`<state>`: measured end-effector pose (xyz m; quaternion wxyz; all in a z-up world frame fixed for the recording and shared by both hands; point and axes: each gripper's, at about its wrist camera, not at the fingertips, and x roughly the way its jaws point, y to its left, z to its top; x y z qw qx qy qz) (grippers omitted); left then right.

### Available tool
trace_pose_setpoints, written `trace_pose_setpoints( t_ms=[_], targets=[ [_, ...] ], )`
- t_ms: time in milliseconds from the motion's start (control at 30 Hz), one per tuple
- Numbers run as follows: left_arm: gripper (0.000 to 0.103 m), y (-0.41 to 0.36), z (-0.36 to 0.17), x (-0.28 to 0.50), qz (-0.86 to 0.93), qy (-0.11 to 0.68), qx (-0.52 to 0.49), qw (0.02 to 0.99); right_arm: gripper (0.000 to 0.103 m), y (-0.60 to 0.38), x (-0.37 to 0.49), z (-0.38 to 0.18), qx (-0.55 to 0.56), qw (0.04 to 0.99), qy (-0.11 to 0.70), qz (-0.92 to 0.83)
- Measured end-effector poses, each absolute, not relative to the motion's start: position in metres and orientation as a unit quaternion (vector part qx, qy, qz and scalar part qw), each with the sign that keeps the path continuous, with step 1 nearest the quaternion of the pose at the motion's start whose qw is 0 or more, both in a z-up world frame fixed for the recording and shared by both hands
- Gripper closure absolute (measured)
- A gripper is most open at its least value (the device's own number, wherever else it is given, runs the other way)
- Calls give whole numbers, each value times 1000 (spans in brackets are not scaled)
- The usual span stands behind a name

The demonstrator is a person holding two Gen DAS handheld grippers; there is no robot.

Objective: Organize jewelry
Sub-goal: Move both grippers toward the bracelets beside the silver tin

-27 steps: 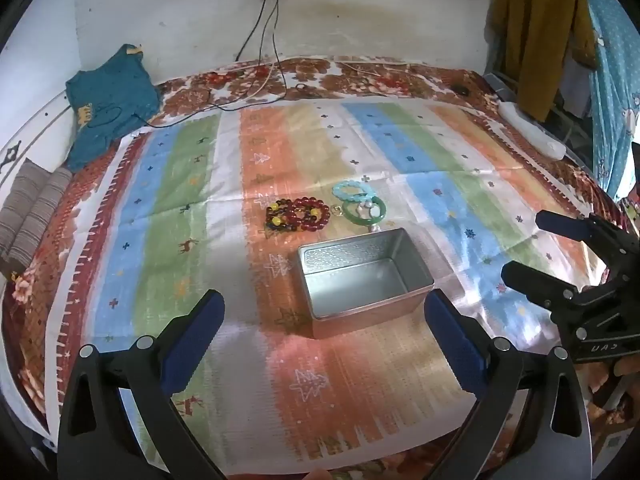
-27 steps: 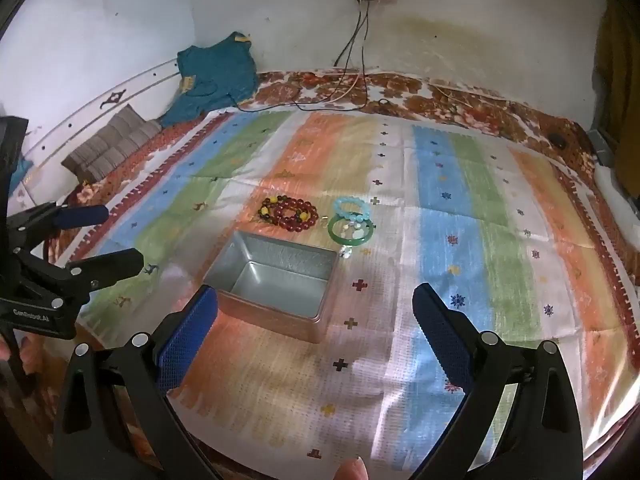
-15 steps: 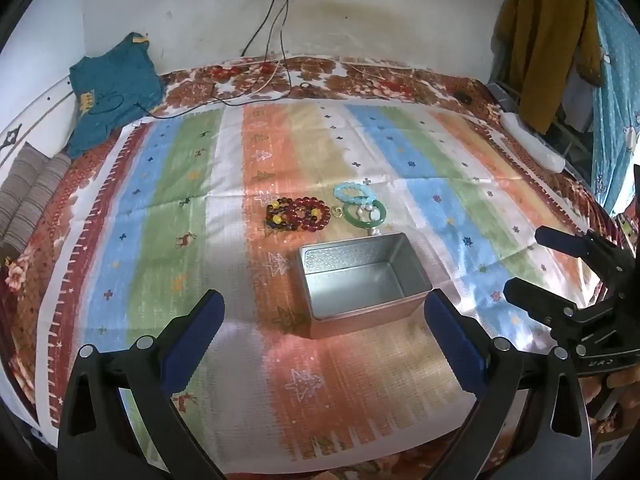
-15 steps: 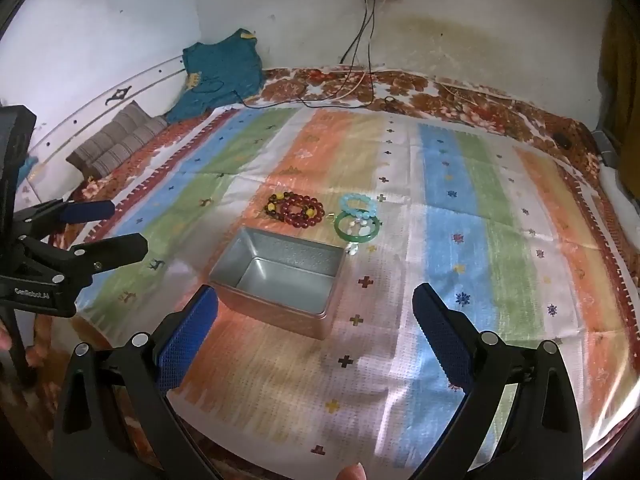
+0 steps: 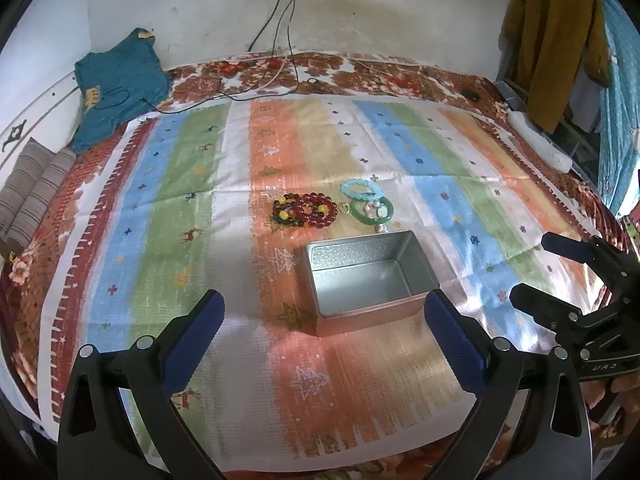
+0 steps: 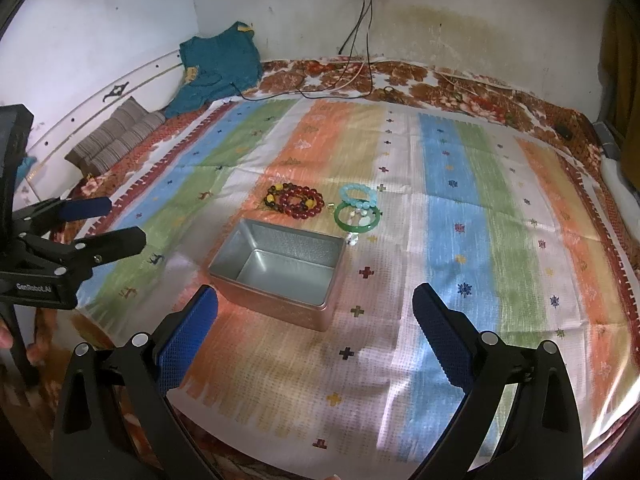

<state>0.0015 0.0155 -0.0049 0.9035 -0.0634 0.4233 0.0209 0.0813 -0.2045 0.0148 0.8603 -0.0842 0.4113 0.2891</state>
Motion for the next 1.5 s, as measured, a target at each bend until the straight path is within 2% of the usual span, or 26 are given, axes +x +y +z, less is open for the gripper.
trace_pose_setpoints(
  t_ms=[267, 1500],
  targets=[
    [5, 6, -6, 4, 22, 435, -44, 899, 4, -218, 93, 21, -54, 870, 412, 265],
    [5, 15, -12, 34, 52, 454, -51, 888, 4, -204, 110, 5, -89, 861, 434, 250]
  ],
)
